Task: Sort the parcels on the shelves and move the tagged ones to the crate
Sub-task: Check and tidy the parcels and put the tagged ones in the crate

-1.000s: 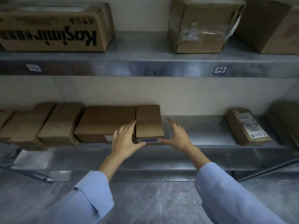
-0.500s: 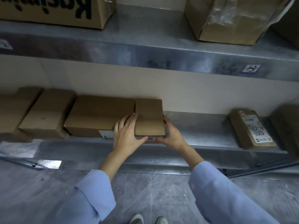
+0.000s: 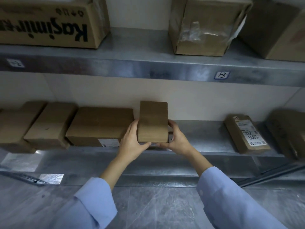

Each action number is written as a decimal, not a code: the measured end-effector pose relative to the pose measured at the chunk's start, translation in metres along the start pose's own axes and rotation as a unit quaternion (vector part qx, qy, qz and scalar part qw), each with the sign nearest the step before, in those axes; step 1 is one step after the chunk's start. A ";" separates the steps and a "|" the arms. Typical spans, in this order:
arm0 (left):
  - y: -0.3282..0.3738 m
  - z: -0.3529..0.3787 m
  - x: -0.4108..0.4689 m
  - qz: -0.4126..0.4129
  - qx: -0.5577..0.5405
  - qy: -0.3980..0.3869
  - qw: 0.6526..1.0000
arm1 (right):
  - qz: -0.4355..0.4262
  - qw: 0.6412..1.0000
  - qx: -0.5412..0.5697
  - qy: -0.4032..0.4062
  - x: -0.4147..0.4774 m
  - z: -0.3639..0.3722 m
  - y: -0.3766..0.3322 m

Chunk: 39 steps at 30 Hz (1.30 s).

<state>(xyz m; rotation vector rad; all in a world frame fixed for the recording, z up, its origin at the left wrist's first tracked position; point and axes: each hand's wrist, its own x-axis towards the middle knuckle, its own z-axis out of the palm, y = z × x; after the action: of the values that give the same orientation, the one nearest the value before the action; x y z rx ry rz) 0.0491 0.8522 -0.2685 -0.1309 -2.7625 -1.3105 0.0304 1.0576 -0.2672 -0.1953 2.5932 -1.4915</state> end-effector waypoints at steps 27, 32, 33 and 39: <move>0.037 -0.010 -0.002 -0.039 -0.152 -0.067 0.985 | -0.019 0.997 0.074 0.015 -0.021 -0.037 -0.029; 0.031 -0.014 0.001 -0.050 -0.161 -0.061 0.984 | 0.023 0.994 0.105 0.013 -0.019 -0.040 -0.027; 0.030 -0.014 0.001 -0.055 -0.166 -0.063 0.983 | 0.029 0.993 0.110 0.013 -0.019 -0.040 -0.027; 0.025 -0.012 0.004 -0.078 -0.212 -0.044 0.973 | 0.045 0.989 0.139 0.026 -0.019 -0.041 -0.027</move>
<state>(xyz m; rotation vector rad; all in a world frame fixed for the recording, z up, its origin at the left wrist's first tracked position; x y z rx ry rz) 0.0480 0.8591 -0.2410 0.0046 -2.5570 -1.9669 0.0423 1.0822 -0.2226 -0.0077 2.3599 -1.8217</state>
